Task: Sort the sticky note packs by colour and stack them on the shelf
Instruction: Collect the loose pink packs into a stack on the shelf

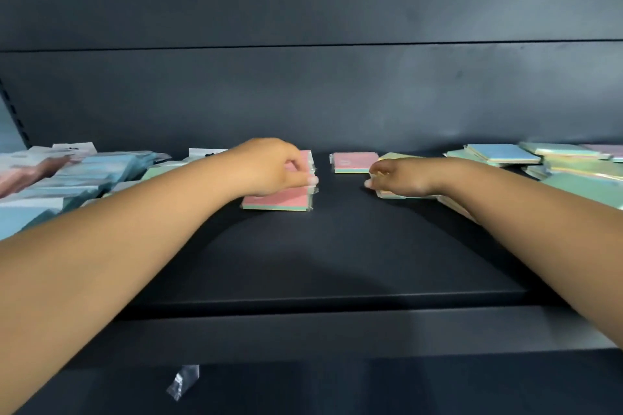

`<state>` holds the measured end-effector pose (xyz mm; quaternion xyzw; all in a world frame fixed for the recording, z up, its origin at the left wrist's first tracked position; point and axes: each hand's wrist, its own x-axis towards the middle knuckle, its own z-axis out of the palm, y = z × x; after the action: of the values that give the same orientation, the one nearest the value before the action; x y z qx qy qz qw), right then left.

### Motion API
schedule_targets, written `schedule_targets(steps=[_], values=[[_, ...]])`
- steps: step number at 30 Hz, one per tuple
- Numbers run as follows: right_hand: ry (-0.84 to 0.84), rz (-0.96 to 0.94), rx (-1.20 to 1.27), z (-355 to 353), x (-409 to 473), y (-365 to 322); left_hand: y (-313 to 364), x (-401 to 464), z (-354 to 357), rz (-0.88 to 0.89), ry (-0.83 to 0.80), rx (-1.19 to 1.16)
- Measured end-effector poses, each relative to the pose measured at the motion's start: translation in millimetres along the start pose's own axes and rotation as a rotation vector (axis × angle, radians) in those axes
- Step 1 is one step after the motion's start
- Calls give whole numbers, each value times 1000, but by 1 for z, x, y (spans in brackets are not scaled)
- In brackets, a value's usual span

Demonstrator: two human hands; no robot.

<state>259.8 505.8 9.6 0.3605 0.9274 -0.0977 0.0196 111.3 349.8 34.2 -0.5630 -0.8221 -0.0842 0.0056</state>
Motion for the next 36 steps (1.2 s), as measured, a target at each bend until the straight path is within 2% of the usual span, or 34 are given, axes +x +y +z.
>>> schedule_targets(steps=[4, 8, 15, 17, 20, 24, 28, 30, 33, 36], values=[[46, -40, 98, -11, -5, 17, 32, 45, 7, -31, -11, -47], [96, -64, 350, -26, -3, 51, 64, 93, 22, -191, -24, -85], [130, 63, 817, -42, -3, 133, 81, 138, 62, -521, -68, -51], [155, 78, 861, -40, 1, 148, 82, 142, 65, -537, -41, -98], [153, 79, 763, -38, 6, 157, 86, 143, 62, -545, 58, -247], [228, 29, 422, -46, 2, 161, 93, 145, 64, -589, 281, -594], [275, 15, 201, -55, -8, 162, 102, 134, 51, -506, 579, -935], [301, 6, 151, -59, -14, 162, 109, 121, 40, -456, 670, -1049], [347, -5, 88, -62, -30, 167, 129, 96, 26, -367, 661, -1270], [371, -7, 47, -64, -54, 173, 156, 70, 19, -269, 540, -1413]])
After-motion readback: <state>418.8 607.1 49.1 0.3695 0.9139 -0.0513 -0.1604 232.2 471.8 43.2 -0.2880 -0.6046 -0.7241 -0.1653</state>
